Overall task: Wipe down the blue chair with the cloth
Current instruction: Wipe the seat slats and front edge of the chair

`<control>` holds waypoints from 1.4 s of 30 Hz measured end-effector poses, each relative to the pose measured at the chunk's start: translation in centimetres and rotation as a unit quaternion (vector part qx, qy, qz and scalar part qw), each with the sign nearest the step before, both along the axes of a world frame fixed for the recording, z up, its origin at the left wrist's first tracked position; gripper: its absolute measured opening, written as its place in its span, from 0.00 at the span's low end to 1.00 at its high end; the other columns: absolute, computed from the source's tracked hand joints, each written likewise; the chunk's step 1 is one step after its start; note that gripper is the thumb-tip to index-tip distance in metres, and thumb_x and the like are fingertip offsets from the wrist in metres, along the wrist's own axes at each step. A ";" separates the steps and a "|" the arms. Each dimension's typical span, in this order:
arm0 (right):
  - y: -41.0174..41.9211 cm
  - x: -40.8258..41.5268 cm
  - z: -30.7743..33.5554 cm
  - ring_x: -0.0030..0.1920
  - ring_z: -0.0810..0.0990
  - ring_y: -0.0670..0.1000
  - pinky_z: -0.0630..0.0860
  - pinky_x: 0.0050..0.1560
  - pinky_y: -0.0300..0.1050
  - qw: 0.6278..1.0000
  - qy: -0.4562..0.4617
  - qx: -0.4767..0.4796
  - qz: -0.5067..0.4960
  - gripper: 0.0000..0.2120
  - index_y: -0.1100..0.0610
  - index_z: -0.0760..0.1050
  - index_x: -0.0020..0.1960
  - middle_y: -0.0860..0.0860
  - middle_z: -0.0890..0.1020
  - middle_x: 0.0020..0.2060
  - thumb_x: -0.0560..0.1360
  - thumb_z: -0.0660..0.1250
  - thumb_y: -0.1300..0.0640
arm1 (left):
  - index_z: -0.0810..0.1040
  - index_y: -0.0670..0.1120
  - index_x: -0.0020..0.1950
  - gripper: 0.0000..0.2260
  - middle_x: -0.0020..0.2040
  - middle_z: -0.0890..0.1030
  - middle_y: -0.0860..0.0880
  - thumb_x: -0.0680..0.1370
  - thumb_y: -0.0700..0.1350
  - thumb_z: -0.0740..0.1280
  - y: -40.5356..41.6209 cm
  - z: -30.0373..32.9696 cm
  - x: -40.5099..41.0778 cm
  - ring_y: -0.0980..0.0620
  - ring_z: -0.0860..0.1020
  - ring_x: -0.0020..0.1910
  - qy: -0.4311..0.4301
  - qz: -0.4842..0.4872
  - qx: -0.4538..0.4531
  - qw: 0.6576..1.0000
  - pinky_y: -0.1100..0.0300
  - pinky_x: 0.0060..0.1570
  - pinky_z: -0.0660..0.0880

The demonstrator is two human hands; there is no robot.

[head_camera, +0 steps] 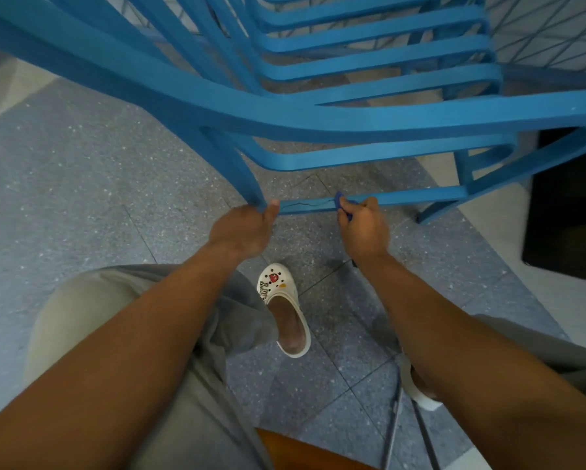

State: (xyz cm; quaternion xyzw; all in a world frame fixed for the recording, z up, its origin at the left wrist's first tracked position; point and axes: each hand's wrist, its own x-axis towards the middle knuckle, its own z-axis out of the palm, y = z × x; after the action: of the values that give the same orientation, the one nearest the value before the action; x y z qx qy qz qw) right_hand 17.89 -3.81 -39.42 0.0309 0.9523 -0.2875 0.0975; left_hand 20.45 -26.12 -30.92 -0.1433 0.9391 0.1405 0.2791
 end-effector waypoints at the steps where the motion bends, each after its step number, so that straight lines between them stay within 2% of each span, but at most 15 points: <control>1: -0.4 0.0 0.2 0.42 0.79 0.58 0.80 0.47 0.53 1.000 0.003 0.007 0.016 0.15 0.50 0.79 0.68 0.58 0.73 0.55 0.83 0.64 0.51 | 0.78 0.46 0.45 0.34 0.37 0.78 0.46 0.82 0.67 0.41 0.4 -0.3 -0.1 0.48 0.78 0.39 0.000 -0.015 0.019 1.000 0.48 0.48 0.78; 4: -0.9 0.0 0.6 0.43 0.79 0.59 0.80 0.46 0.52 0.994 0.001 0.061 0.092 0.16 0.46 0.76 0.71 0.58 0.73 0.56 0.84 0.62 0.49 | 0.79 0.47 0.58 0.26 0.45 0.81 0.47 0.83 0.65 0.51 1.8 -1.0 -0.3 0.47 0.80 0.46 0.009 -0.049 0.085 0.995 0.49 0.51 0.78; 6: -0.3 -0.6 0.9 0.44 0.79 0.59 0.78 0.45 0.52 0.989 0.002 0.080 0.123 0.16 0.44 0.77 0.70 0.57 0.74 0.56 0.84 0.61 0.48 | 0.72 0.47 0.72 0.23 0.59 0.81 0.45 0.84 0.60 0.57 2.4 -1.7 -0.1 0.45 0.80 0.57 0.021 -0.084 0.107 0.990 0.50 0.58 0.76; 8: 1.2 -1.3 1.1 0.43 0.79 0.59 0.78 0.44 0.52 0.990 0.008 0.081 0.113 0.14 0.43 0.79 0.67 0.57 0.74 0.54 0.84 0.62 0.47 | 0.64 0.46 0.78 0.26 0.69 0.76 0.43 0.84 0.56 0.61 3.0 -2.3 0.3 0.43 0.76 0.64 0.024 -0.112 0.117 0.986 0.49 0.64 0.73; 10: 3.0 -1.9 1.1 0.43 0.79 0.59 0.79 0.44 0.52 0.992 0.014 0.085 0.096 0.14 0.43 0.80 0.66 0.57 0.75 0.52 0.84 0.62 0.46 | 0.59 0.44 0.80 0.29 0.75 0.69 0.42 0.83 0.55 0.62 3.3 -2.9 0.6 0.42 0.71 0.71 0.009 -0.129 0.116 0.985 0.47 0.69 0.70; 13: 4.5 -1.9 0.9 0.42 0.80 0.60 0.79 0.43 0.52 0.992 0.031 0.095 0.082 0.13 0.45 0.81 0.65 0.57 0.75 0.50 0.83 0.63 0.47 | 0.48 0.43 0.83 0.35 0.83 0.50 0.44 0.84 0.55 0.62 3.6 -3.4 1.0 0.43 0.52 0.81 -0.040 -0.161 0.102 0.981 0.46 0.79 0.57; 15: 3.7 -1.7 0.7 0.41 0.80 0.60 0.80 0.43 0.51 0.994 0.033 0.086 0.062 0.14 0.48 0.81 0.64 0.56 0.74 0.51 0.84 0.63 0.47 | 0.44 0.42 0.83 0.36 0.84 0.43 0.45 0.84 0.55 0.61 3.8 -3.5 1.2 0.44 0.45 0.82 -0.059 -0.183 0.092 0.977 0.45 0.80 0.52; 20: -1.5 -0.8 0.5 0.43 0.80 0.58 0.82 0.49 0.54 0.991 0.016 0.082 0.108 0.16 0.48 0.77 0.69 0.57 0.74 0.55 0.85 0.60 0.47 | 0.42 0.41 0.83 0.38 0.83 0.40 0.43 0.84 0.54 0.62 4.2 -3.7 1.3 0.42 0.42 0.82 -0.067 -0.209 0.059 0.974 0.43 0.80 0.52; 22: -3.0 -0.7 0.5 0.46 0.80 0.58 0.81 0.49 0.53 0.986 0.009 0.098 0.134 0.15 0.49 0.77 0.68 0.56 0.74 0.55 0.85 0.60 0.47 | 0.43 0.41 0.83 0.38 0.83 0.40 0.43 0.84 0.54 0.62 4.1 -3.9 1.3 0.43 0.42 0.82 -0.059 -0.202 0.066 0.975 0.43 0.80 0.52; 26: -2.4 -1.6 1.0 0.44 0.81 0.58 0.82 0.45 0.54 0.971 0.013 0.151 0.187 0.15 0.46 0.76 0.68 0.57 0.74 0.52 0.85 0.59 0.46 | 0.44 0.43 0.83 0.37 0.83 0.42 0.46 0.84 0.53 0.63 3.4 -4.4 1.3 0.45 0.43 0.82 -0.043 -0.187 0.087 0.978 0.45 0.79 0.52; 31: 1.7 -2.4 0.9 0.41 0.79 0.59 0.80 0.42 0.54 0.979 0.023 0.135 0.150 0.13 0.42 0.79 0.66 0.56 0.75 0.49 0.84 0.62 0.45 | 0.44 0.44 0.83 0.36 0.84 0.42 0.47 0.84 0.52 0.62 3.1 -4.8 1.4 0.46 0.44 0.82 -0.034 -0.176 0.101 0.979 0.46 0.80 0.52; 33: 1.5 -2.0 0.6 0.41 0.80 0.59 0.80 0.42 0.52 0.980 0.028 0.140 0.139 0.13 0.45 0.80 0.65 0.56 0.75 0.50 0.84 0.62 0.47 | 0.45 0.43 0.83 0.36 0.84 0.44 0.46 0.84 0.52 0.63 3.2 -4.8 1.4 0.45 0.46 0.82 -0.018 -0.158 0.106 0.982 0.47 0.79 0.53; 36: -0.7 -1.3 0.4 0.45 0.81 0.61 0.82 0.48 0.56 0.983 0.012 0.124 0.136 0.14 0.53 0.78 0.65 0.58 0.76 0.53 0.84 0.61 0.49 | 0.47 0.42 0.83 0.36 0.84 0.46 0.44 0.83 0.52 0.63 3.7 -4.7 1.5 0.45 0.48 0.82 -0.005 -0.152 0.091 0.984 0.47 0.79 0.55; 39: -3.3 -1.0 0.5 0.48 0.81 0.59 0.82 0.48 0.56 0.973 0.006 0.143 0.182 0.16 0.51 0.73 0.70 0.58 0.74 0.55 0.85 0.60 0.49 | 0.47 0.43 0.83 0.36 0.84 0.47 0.45 0.83 0.52 0.64 3.8 -4.8 1.5 0.45 0.49 0.82 -0.004 -0.144 0.087 0.986 0.47 0.78 0.55; 42: -4.1 -1.4 0.8 0.48 0.81 0.60 0.82 0.46 0.57 0.970 -0.004 0.144 0.195 0.15 0.53 0.73 0.70 0.58 0.75 0.54 0.85 0.60 0.50 | 0.47 0.44 0.83 0.35 0.84 0.47 0.46 0.83 0.50 0.63 3.4 -5.0 1.6 0.46 0.49 0.82 -0.003 -0.126 0.098 0.987 0.50 0.78 0.54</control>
State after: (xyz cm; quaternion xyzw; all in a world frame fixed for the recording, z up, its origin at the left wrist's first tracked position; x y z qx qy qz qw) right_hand 16.51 -7.91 -38.62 -0.1406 0.9709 -0.1230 0.1497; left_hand 22.06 -22.70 -35.96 0.0039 0.9304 0.1950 0.3103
